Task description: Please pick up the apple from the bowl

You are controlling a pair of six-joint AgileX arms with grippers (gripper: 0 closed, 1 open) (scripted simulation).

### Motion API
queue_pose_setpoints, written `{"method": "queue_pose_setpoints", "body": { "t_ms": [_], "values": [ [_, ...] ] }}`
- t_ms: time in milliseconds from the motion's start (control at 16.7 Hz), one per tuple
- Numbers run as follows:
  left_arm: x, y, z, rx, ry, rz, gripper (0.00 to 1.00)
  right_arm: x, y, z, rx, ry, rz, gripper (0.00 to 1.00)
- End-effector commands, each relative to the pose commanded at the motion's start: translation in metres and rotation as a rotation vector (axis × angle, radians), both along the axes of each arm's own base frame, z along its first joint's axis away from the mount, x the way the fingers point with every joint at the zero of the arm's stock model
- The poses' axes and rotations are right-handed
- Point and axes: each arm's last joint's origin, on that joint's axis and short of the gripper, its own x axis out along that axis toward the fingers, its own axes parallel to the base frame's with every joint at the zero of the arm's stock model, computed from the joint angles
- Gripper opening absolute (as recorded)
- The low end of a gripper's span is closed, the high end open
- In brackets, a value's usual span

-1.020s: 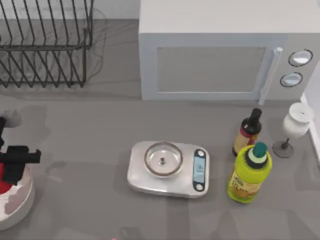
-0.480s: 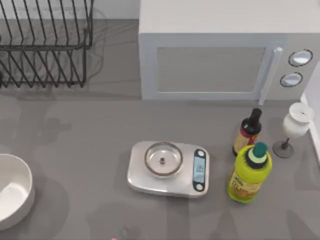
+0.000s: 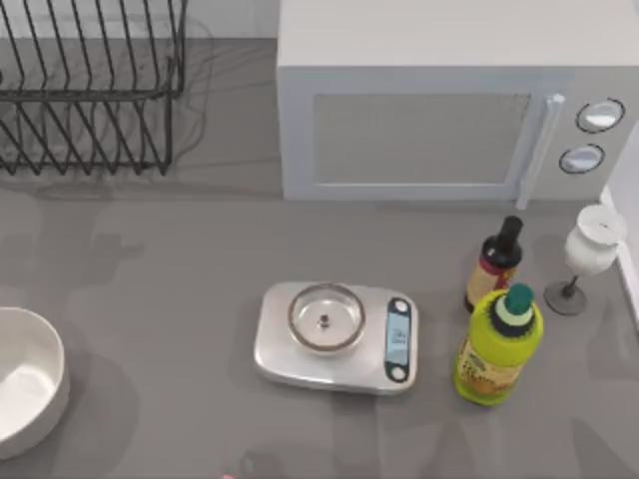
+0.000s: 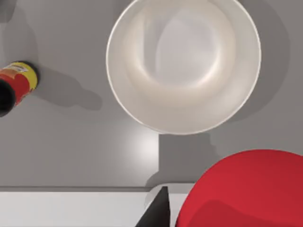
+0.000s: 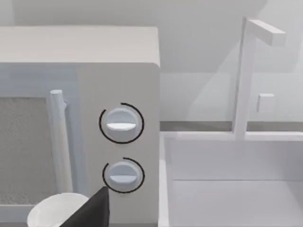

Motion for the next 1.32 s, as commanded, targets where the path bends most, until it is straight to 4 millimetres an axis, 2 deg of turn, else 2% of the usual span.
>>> {"method": "queue_pose_setpoints", "body": {
  "t_ms": [180, 300, 420, 540, 720, 840, 1200, 1320],
  "values": [
    [0.006, -0.003, -0.004, 0.000, 0.004, 0.003, 0.00, 0.000, 0.000, 0.000, 0.000, 0.000, 0.000, 1.00],
    [0.024, -0.018, -0.014, -0.002, 0.012, 0.004, 0.00, 0.000, 0.000, 0.000, 0.000, 0.000, 0.000, 1.00],
    [0.048, -0.046, -0.031, -0.003, 0.023, 0.002, 0.00, 0.000, 0.000, 0.000, 0.000, 0.000, 0.000, 1.00],
    [0.068, -0.088, -0.053, -0.002, 0.032, -0.001, 0.00, 0.000, 0.000, 0.000, 0.000, 0.000, 0.000, 1.00],
    [0.084, -0.147, -0.088, -0.001, 0.037, -0.001, 0.00, 0.000, 0.000, 0.000, 0.000, 0.000, 0.000, 1.00],
    [0.088, -0.168, -0.103, -0.002, 0.037, -0.001, 0.00, 0.000, 0.000, 0.000, 0.000, 0.000, 0.000, 1.00],
    [0.088, -0.171, -0.107, -0.001, 0.039, 0.000, 0.00, 0.000, 0.000, 0.000, 0.000, 0.000, 0.000, 1.00],
    [0.089, -0.172, -0.117, 0.000, 0.042, -0.001, 0.00, 0.000, 0.000, 0.000, 0.000, 0.000, 0.000, 1.00]
  ]
}}
